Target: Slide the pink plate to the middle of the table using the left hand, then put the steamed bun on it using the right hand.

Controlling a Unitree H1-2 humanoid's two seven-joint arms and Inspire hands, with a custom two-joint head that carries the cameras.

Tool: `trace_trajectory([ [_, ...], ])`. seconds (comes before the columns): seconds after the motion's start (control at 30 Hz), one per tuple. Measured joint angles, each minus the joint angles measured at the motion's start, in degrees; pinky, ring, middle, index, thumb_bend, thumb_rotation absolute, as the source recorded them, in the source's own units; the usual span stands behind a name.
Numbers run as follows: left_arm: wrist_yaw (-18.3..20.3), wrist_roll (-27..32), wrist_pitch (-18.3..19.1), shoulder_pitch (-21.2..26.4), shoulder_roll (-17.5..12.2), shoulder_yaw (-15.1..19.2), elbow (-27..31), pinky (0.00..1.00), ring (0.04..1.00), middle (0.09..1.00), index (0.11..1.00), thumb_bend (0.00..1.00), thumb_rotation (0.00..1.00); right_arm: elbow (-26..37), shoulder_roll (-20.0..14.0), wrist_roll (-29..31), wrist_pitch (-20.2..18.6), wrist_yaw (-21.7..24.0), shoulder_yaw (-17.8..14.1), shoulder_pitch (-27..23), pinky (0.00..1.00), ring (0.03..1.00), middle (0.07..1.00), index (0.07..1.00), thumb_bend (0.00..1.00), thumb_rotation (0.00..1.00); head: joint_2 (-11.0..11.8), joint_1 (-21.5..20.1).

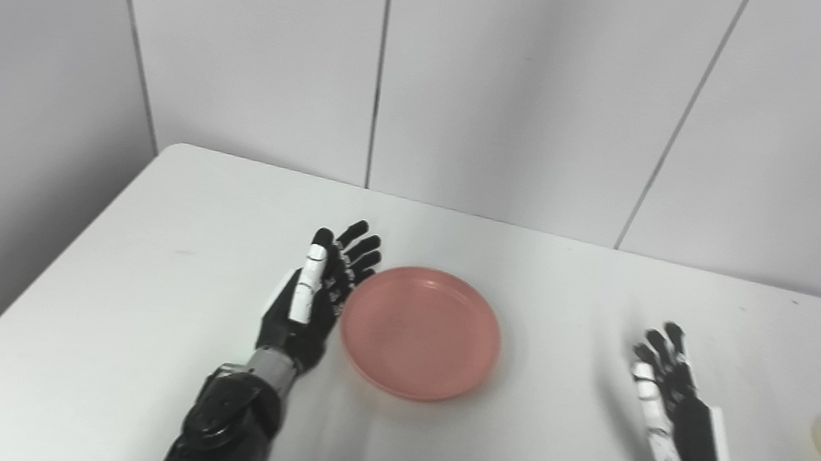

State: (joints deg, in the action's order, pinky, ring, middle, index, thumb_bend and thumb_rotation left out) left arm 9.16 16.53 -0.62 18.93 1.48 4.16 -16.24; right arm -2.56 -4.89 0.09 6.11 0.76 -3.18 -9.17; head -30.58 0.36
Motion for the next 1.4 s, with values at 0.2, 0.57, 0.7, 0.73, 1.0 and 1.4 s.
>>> trace_trajectory([
  [0.2,0.31,0.0,0.22,-1.95,1.2,-1.19,2.38,0.98,0.955,0.938,0.898,0.64,0.91,-0.15,0.87,-0.58,0.01,-0.03,0.72,-0.2,0.93,0.916,0.938,0.972,0.53,0.73,-0.79,-3.51],
  [0.57,0.57,-0.74,1.71,-4.66,1.49,-5.01,5.89,1.0,0.994,0.976,0.93,0.6,0.91,-0.31,2.49,-3.06,0.02,-1.82,1.78,-0.54,0.93,0.909,0.931,0.967,0.54,0.72,-2.29,-7.92],
  [0.7,0.92,-0.68,2.01,-4.93,1.49,-5.95,6.32,1.0,0.986,0.966,0.921,0.56,0.94,-0.33,2.84,-2.96,0.02,-1.85,1.89,-0.66,0.91,0.895,0.92,0.963,0.54,0.7,-2.73,-8.79],
  [0.73,0.92,-0.8,2.0,-4.95,1.49,-6.14,6.34,1.0,0.986,0.966,0.921,0.56,0.94,-0.33,2.84,-3.12,0.02,-1.9,2.01,-0.67,0.9,0.891,0.916,0.961,0.53,0.69,-2.81,-8.88],
  [1.0,1.34,-2.8,0.99,-4.75,1.27,-6.63,5.57,1.0,0.98,0.961,0.922,0.57,0.97,-0.55,2.79,-5.03,0.02,-2.0,2.97,-0.85,0.88,0.885,0.907,0.95,0.54,0.69,-3.25,-9.15],
  [1.4,1.26,-4.93,-0.42,-2.52,1.33,-6.52,2.71,1.0,0.987,0.972,0.936,0.56,0.98,-1.86,0.63,-1.08,-0.33,-2.0,-1.06,-2.62,0.88,0.874,0.892,0.927,0.62,0.66,-1.59,-10.29],
])
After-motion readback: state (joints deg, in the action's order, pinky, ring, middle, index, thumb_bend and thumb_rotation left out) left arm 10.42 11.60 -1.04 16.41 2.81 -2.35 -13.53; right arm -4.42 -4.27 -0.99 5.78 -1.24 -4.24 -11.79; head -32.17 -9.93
